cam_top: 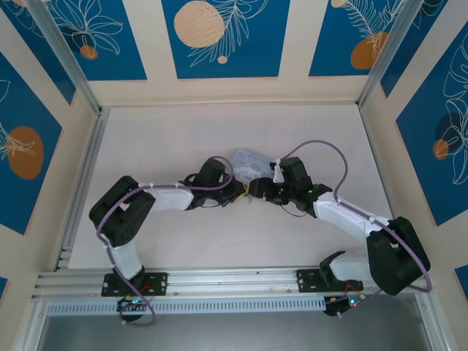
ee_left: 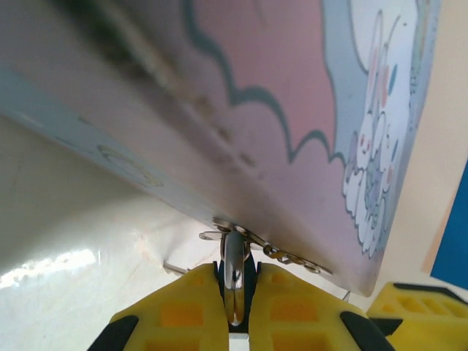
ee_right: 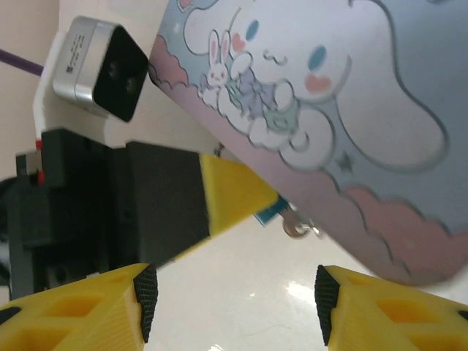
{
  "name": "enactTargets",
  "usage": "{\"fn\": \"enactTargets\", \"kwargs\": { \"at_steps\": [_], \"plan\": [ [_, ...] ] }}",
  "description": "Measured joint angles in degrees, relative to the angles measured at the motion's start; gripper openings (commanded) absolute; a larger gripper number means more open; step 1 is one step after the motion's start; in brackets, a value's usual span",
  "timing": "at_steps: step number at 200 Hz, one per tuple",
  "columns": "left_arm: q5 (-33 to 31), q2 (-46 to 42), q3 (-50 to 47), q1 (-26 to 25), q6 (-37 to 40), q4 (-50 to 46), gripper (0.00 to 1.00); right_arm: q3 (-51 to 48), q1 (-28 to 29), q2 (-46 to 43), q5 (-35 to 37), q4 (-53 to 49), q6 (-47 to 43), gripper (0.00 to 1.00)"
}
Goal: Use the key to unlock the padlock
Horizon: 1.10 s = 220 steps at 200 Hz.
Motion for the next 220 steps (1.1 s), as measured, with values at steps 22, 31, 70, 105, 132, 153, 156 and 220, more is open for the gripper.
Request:
{"fn": "enactTargets", "kwargs": {
  "at_steps": [22, 31, 70, 105, 132, 153, 156, 220],
  "plan": [
    [-1.46, 0.2, -0.11, -0.55, 0.09, -0.63, 0.15, -0.02, 0.0, 1.75, -1.44, 1.66, 2.23, 0.61],
    [-2.03, 0.2, -0.15, -0.55, 0.35, -0.79, 0.21, -0.02, 0.0, 2.14, -1.92, 2.58, 2.91, 0.61],
    [-1.9, -0.24, -0.17, -1.25, 2.84, -1.7, 0.5, -0.68, 0.11, 2.21, -2.23, 4.37, 4.02, 0.61],
    [-3.04, -3.32, -1.46, -1.16, 4.63, -5.27, 0.7, -1.33, 1.4, 0.02, -1.92, 3.91, 4.22, 0.61],
    [-4.0, -6.56, -2.71, -0.35, 5.92, -7.93, 0.8, -2.23, 2.86, -3.26, -1.44, 2.84, 4.42, 0.61],
    [-5.01, -9.11, -3.02, 1.31, 7.1, -10.29, 0.85, -3.17, 3.5, -4.31, -1.09, 2.73, 4.44, 0.61],
    [-5.2, -9.44, -3.02, 1.64, 7.15, -10.49, 0.86, -3.39, 3.56, -4.31, -1.09, 2.73, 4.44, 0.61],
    [-8.07, -15.45, -0.66, 8.26, 11.17, -15.63, 0.99, -4.55, 3.76, 1.7, -0.07, 1.01, 4.13, 0.6]
  ]
}}
